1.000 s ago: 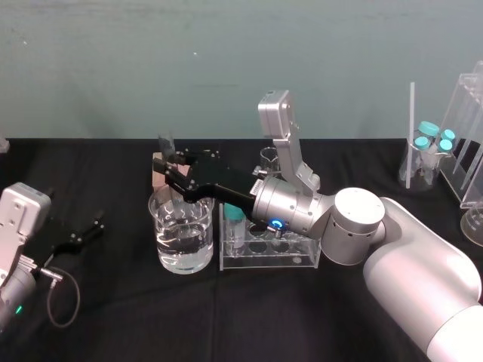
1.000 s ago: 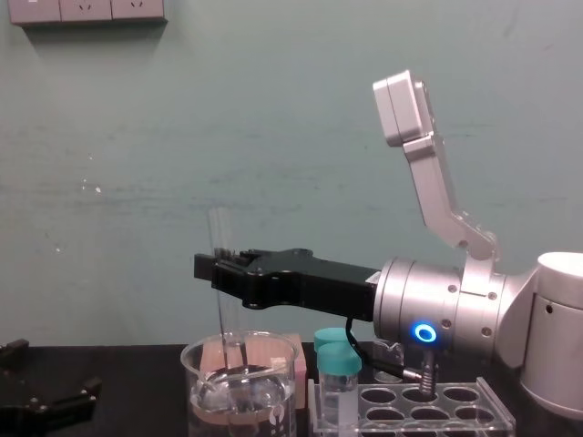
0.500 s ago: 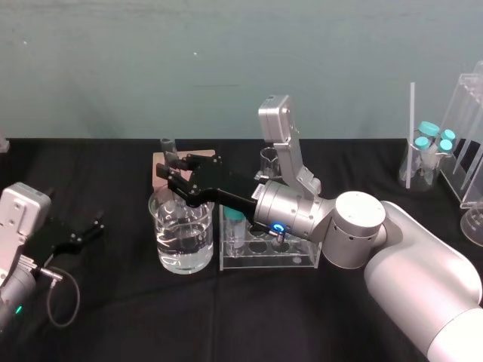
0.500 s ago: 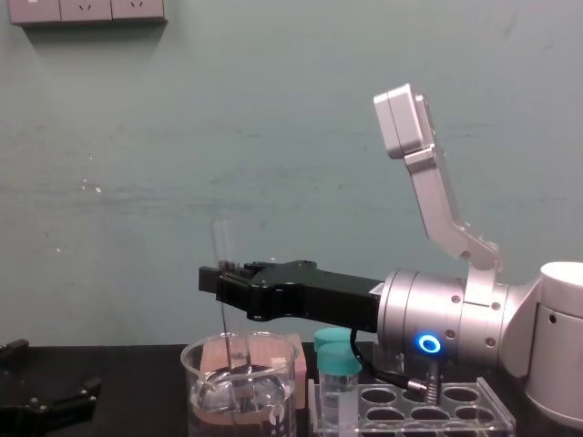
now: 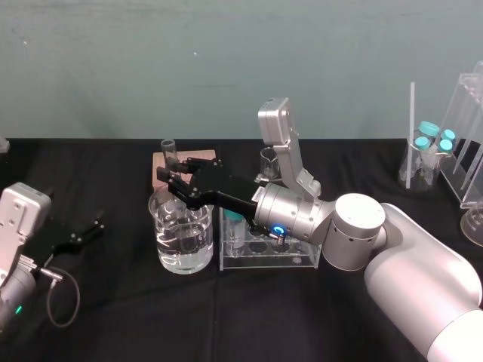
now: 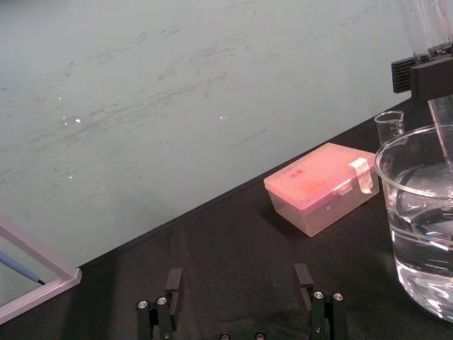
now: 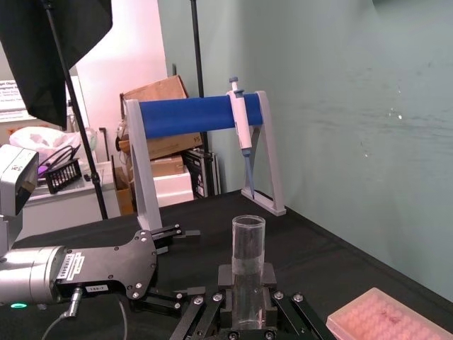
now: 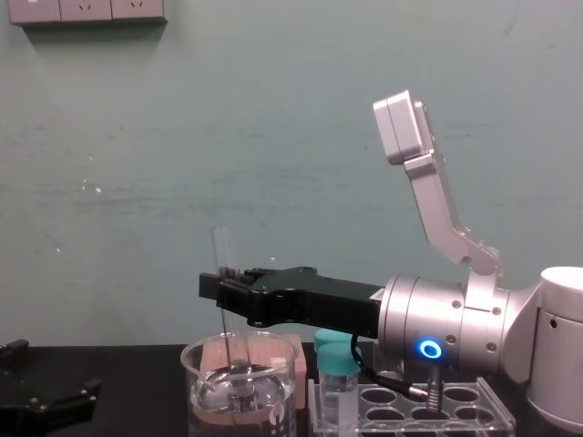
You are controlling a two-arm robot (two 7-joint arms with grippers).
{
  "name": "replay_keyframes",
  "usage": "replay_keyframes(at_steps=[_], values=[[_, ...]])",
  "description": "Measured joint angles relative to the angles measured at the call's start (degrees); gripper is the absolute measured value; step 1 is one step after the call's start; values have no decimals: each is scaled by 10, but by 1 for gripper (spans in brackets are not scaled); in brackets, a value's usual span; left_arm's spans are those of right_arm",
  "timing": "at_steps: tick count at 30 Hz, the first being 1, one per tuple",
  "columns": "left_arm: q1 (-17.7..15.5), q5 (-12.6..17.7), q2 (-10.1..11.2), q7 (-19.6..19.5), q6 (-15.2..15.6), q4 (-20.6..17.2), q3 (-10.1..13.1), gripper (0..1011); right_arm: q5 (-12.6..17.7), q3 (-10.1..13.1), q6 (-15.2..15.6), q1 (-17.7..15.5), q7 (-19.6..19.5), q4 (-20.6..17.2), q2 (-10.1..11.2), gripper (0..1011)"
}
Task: Hold the test tube with one hand and immerse one end into the beaker, then return it to the test tube rack.
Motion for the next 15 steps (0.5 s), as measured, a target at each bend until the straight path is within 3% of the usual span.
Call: replay_keyframes(at_steps=[15], values=[[0, 0, 0, 0, 0, 0, 0, 1000, 0, 2, -1, 1, 0, 2, -1, 230]])
